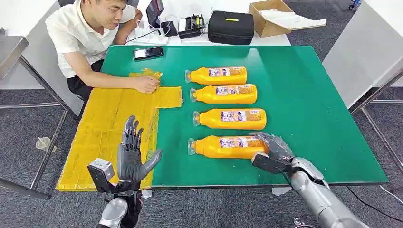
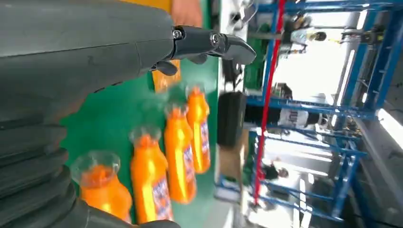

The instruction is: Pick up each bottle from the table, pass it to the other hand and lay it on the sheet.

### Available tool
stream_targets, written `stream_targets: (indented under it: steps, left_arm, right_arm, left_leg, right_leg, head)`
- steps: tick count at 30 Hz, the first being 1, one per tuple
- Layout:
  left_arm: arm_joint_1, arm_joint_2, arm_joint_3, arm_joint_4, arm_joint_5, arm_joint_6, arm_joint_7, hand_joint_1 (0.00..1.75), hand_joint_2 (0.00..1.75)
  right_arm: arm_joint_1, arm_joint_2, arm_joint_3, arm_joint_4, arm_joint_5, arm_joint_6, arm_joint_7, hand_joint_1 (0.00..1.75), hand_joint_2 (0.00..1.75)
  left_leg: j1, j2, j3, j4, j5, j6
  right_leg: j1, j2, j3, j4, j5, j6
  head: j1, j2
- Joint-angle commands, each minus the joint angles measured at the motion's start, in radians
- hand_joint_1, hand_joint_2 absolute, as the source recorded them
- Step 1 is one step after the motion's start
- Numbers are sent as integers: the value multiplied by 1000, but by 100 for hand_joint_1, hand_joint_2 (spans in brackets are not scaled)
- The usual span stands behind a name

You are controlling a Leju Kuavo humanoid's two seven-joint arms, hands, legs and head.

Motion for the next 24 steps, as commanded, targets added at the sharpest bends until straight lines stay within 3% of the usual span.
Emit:
stream_targets:
  steps: [1,7,8,9,13,16,18,19,24]
  left_arm:
    - [-13,3,11,12,84,-49,23,0,175]
    - [-8,4,19,11,136,-78,37,0,175]
    - [-4,4,23,10,176,-105,59,0,175]
    - [-1,4,28,28,175,-42,100,0,175]
    - [6,13,29,56,208,-57,82,0,175]
    - [16,29,21,41,270,-145,94,0,175]
    - [-9,52,-7,91,343,-287,158,0,175]
    - [-23,57,-11,121,351,-313,166,0,175]
    - [-42,54,-7,165,353,-330,149,0,175]
  right_arm:
    - [91,129,-147,-126,-75,3,-47,175,175]
    - [99,156,-198,-147,-95,12,-66,175,175]
    - [110,170,-217,-171,-105,3,-74,175,175]
    - [134,223,-282,-214,-166,-25,-102,175,175]
    - [166,262,-293,-258,-161,-46,-87,175,175]
    - [176,287,-302,-258,-184,-48,-102,175,175]
    - [163,293,-254,-268,-221,-22,-102,175,175]
    - [147,298,-238,-255,-223,-21,-102,175,175]
    - [125,306,-229,-230,-224,-29,-102,175,175]
  left_leg:
    - [1,4,5,0,-3,-1]
    - [1,3,3,0,-2,0]
    - [2,4,5,1,-3,0]
    - [1,3,3,0,-2,0]
    - [1,4,5,-1,-2,-1]
    - [1,3,5,-1,-2,-1]
    - [2,4,9,0,-5,-1]
    - [1,4,5,-1,-2,-1]
    - [2,4,3,-1,-2,0]
  right_leg:
    - [2,3,4,0,-2,-5]
    - [1,2,2,-1,-1,-3]
    - [2,2,4,0,-2,-4]
    - [1,1,2,-1,-1,-3]
    - [1,2,4,-1,-2,-5]
    - [1,1,3,-1,-2,-4]
    - [3,2,8,-1,-4,-7]
    - [1,2,3,-1,-2,-4]
    - [1,2,2,-1,-1,-4]
  head:
    - [0,0]
    - [0,0]
    - [0,0]
    - [0,0]
    - [1,0]
    - [0,0]
    - [0,0]
    - [0,0]
    - [0,0]
